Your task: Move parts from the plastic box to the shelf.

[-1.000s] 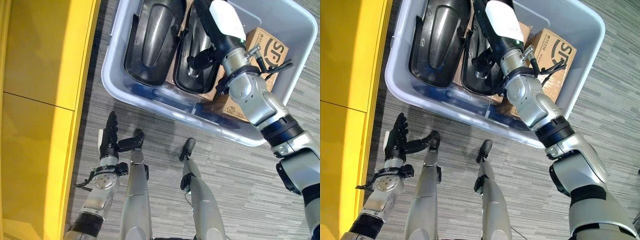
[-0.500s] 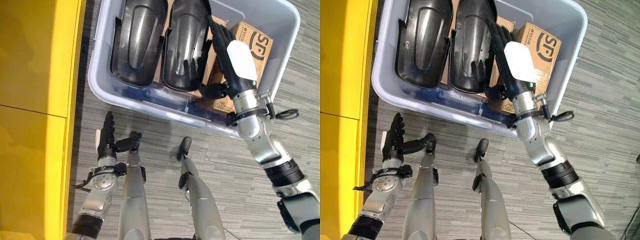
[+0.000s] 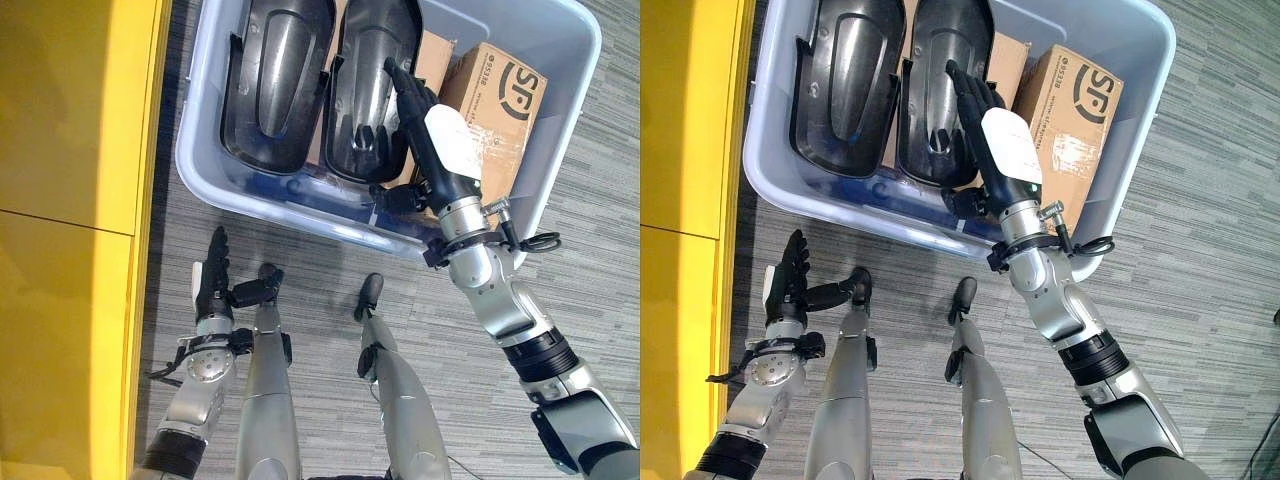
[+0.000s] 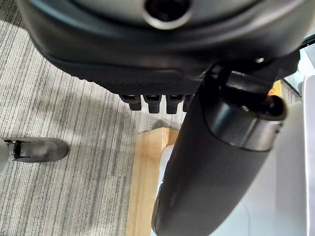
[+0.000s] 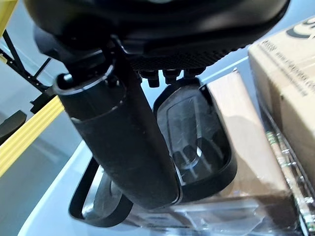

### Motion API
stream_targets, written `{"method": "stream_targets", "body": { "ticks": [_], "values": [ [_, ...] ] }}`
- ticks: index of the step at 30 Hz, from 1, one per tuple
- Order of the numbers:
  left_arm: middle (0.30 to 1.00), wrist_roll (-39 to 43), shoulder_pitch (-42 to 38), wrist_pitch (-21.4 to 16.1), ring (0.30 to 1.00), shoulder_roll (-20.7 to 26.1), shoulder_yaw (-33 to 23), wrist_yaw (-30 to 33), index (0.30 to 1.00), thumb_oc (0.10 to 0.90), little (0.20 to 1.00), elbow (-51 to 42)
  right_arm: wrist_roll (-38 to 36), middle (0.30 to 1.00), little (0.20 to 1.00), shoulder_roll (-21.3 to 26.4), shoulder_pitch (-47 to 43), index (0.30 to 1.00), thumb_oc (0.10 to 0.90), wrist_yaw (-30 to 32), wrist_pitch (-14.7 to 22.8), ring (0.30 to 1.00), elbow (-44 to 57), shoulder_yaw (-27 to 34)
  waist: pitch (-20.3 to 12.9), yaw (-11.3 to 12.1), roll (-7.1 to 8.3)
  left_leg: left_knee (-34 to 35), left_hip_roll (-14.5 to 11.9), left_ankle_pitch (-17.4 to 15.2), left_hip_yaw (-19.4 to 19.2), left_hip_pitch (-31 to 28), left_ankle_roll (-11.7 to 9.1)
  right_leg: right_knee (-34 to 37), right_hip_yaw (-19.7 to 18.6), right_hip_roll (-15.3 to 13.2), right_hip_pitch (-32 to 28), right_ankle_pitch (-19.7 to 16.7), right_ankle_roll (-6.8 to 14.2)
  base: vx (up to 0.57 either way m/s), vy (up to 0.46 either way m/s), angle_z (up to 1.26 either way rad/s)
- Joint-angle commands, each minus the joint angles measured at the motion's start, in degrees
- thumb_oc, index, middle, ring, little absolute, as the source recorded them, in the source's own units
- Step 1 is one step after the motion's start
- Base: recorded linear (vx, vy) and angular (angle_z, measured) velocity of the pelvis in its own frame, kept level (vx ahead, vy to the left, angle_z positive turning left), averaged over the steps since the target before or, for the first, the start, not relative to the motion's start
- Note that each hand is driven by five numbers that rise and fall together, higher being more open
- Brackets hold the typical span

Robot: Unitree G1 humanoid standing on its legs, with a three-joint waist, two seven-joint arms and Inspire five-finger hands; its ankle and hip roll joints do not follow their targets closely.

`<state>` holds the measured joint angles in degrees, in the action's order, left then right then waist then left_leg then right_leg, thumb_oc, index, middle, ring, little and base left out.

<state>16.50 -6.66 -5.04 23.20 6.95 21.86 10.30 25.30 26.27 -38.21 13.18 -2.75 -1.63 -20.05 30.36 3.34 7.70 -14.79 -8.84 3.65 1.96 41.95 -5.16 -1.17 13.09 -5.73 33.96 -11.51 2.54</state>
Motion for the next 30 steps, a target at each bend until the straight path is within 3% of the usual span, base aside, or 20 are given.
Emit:
{"method": "stream_targets", "body": {
  "ticks": [1, 15, 30],
  "values": [
    [1.000, -2.6, 4.6, -2.6, 1.000, 0.9, -2.3, 1.9, 1.000, 0.900, 1.000, -8.0, 2.1, 1.000, 1.000, 1.2, -2.9, 1.000, 0.900, 2.6, 4.7, 1.000, 7.6, 2.1, -0.6, 0.1, 0.10, 1.5, -0.3, -1.9, 0.0, -1.2, 1.0, -9.3, -2.3, -5.2, -7.3, 13.0, 6.1, 0.00, 0.000, 0.00],
    [1.000, -2.7, 4.9, -2.7, 1.000, 0.8, -2.2, 2.7, 1.000, 0.900, 1.000, -7.9, 1.3, 1.000, 1.000, -1.5, -1.5, 1.000, 0.900, 2.7, 4.8, 1.000, 6.5, 0.0, -0.6, 0.5, 0.13, 1.6, 0.0, -1.8, 0.4, -0.7, 1.1, -9.1, -1.7, -5.3, -7.6, 13.0, 6.2, 0.00, 0.000, 0.00],
    [1.000, -3.3, 4.2, -3.5, 1.000, 1.3, -1.0, 4.4, 1.000, 0.900, 1.000, -8.9, 9.3, 1.000, 1.000, -1.2, -5.2, 1.000, 0.900, 9.2, 1.9, 1.000, 0.2, 0.6, -0.6, 1.0, -1.48, 0.5, 0.6, -2.0, 0.9, 2.5, 1.4, -10.0, -1.5, -5.5, -4.6, 13.2, 6.1, 0.00, 0.000, 0.01]
  ]
}}
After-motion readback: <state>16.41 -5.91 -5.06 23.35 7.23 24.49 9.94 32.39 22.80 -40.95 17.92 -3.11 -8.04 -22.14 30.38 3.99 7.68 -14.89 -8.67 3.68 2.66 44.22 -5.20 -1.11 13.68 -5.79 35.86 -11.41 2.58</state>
